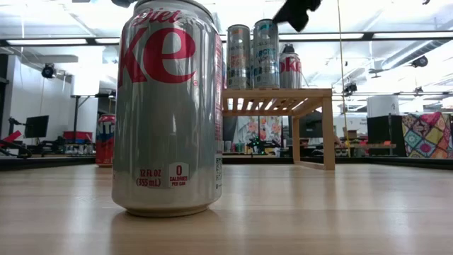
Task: Place canned beverage on shelf
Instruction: Adjust the soda cans on the shelf
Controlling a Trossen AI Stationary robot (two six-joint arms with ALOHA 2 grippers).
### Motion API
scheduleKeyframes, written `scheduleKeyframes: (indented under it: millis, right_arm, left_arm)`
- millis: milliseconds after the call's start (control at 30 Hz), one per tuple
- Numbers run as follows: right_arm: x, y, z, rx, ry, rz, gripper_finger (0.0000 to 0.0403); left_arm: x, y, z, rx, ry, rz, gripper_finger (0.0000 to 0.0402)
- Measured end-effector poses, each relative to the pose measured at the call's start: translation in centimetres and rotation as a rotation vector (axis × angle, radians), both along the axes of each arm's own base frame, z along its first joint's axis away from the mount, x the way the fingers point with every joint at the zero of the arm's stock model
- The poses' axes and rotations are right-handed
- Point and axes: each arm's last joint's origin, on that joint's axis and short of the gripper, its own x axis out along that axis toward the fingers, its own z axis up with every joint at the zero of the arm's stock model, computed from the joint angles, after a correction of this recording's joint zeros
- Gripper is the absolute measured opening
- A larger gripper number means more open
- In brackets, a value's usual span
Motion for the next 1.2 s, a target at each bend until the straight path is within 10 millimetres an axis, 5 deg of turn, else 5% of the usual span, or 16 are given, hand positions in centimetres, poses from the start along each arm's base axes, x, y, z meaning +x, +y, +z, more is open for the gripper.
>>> scheduleKeyframes:
  millis: [233, 933, 1200]
  right_arm:
    - [0.5, -0.7, -1.7, -0.060, 0.072, -0.139, 0.0009]
    - [0.6, -0.5, -1.7, -0.051, 0.052, -0.140, 0.0009]
    - [-1.2, -0.2, 1.7, -0.132, -0.085, -0.075, 0.0009]
  left_arm:
    - [0.0, 0.0, 0.0, 0.000, 0.001, 0.000, 0.0125]
    - [0.0, 0.0, -0.1, -0.002, 0.010, 0.000, 0.0125]
    - [0.0, 0.0, -0.1, -0.002, 0.010, 0.000, 0.0125]
